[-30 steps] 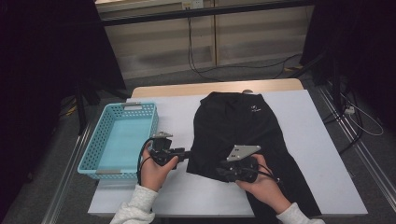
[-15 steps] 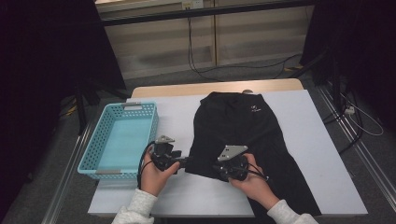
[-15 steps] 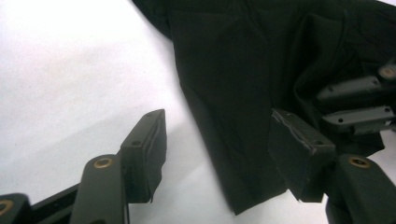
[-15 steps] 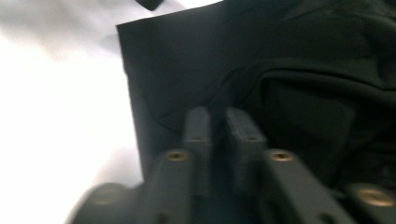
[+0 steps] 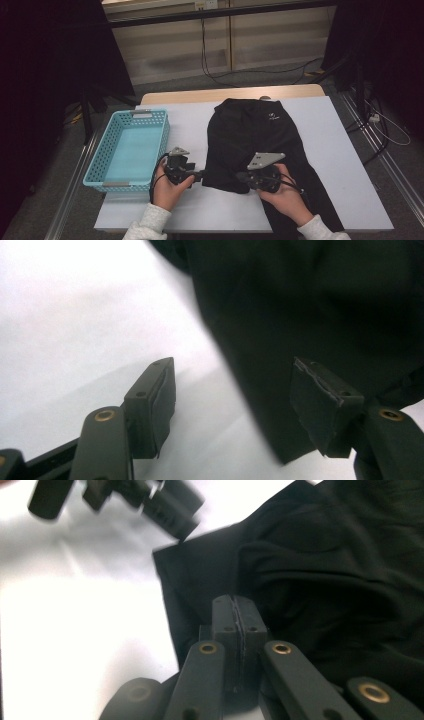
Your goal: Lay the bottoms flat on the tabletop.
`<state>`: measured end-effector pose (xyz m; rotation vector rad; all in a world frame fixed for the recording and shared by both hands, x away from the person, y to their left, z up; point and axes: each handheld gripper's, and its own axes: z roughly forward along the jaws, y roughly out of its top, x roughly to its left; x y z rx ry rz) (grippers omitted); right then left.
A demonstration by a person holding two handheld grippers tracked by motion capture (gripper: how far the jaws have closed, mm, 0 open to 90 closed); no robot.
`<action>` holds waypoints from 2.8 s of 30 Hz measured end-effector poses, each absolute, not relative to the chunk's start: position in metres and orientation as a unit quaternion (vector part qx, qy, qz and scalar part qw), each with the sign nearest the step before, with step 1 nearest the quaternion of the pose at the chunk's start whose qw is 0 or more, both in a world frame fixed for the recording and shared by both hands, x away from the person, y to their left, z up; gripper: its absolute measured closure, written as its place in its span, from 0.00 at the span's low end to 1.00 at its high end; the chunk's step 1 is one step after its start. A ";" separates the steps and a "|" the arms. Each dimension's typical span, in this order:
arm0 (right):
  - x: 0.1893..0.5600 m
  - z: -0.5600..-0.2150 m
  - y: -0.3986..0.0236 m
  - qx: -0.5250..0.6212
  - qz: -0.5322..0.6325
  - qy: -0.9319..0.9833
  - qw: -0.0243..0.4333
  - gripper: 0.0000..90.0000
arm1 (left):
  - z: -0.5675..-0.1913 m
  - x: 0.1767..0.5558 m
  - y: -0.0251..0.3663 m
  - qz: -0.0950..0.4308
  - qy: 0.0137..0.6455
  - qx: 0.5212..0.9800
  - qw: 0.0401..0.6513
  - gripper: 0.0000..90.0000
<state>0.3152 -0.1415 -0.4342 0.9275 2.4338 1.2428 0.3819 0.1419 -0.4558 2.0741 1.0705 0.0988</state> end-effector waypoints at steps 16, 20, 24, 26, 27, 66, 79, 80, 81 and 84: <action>0.303 -0.429 -0.161 0.336 0.441 0.822 0.130 1.00 | -0.459 0.384 0.118 0.045 0.401 0.823 0.398 0.43; 0.301 -0.431 -0.162 0.338 0.438 0.823 0.130 1.00 | -0.461 0.388 0.113 0.062 0.392 0.826 0.402 0.41; 0.300 -0.432 -0.165 0.340 0.436 0.823 0.130 1.00 | -0.464 0.394 0.111 0.078 0.381 0.827 0.406 0.39; 0.300 -0.433 -0.166 0.343 0.436 0.822 0.129 1.00 | -0.465 0.396 0.110 0.085 0.378 0.827 0.408 0.38; 0.299 -0.434 -0.167 0.344 0.436 0.822 0.129 1.00 | -0.465 0.397 0.109 0.084 0.374 0.829 0.408 0.37; 0.285 -0.444 -0.190 0.386 0.425 0.806 0.143 0.99 | -0.434 0.395 0.099 -0.013 0.398 0.835 0.381 1.00; 0.293 -0.445 -0.159 0.345 0.429 0.826 0.120 0.99 | -0.411 0.387 0.143 -0.022 0.421 0.816 0.396 1.00; 0.293 -0.445 -0.156 0.341 0.429 0.828 0.117 0.99 | -0.410 0.386 0.147 -0.023 0.425 0.814 0.396 1.00; 0.294 -0.445 -0.153 0.336 0.428 0.831 0.114 0.99 | -0.409 0.385 0.149 -0.023 0.427 0.812 0.397 1.00; 0.295 -0.447 -0.144 0.325 0.422 0.840 0.103 0.99 | -0.410 0.384 0.154 -0.023 0.431 0.811 0.395 1.00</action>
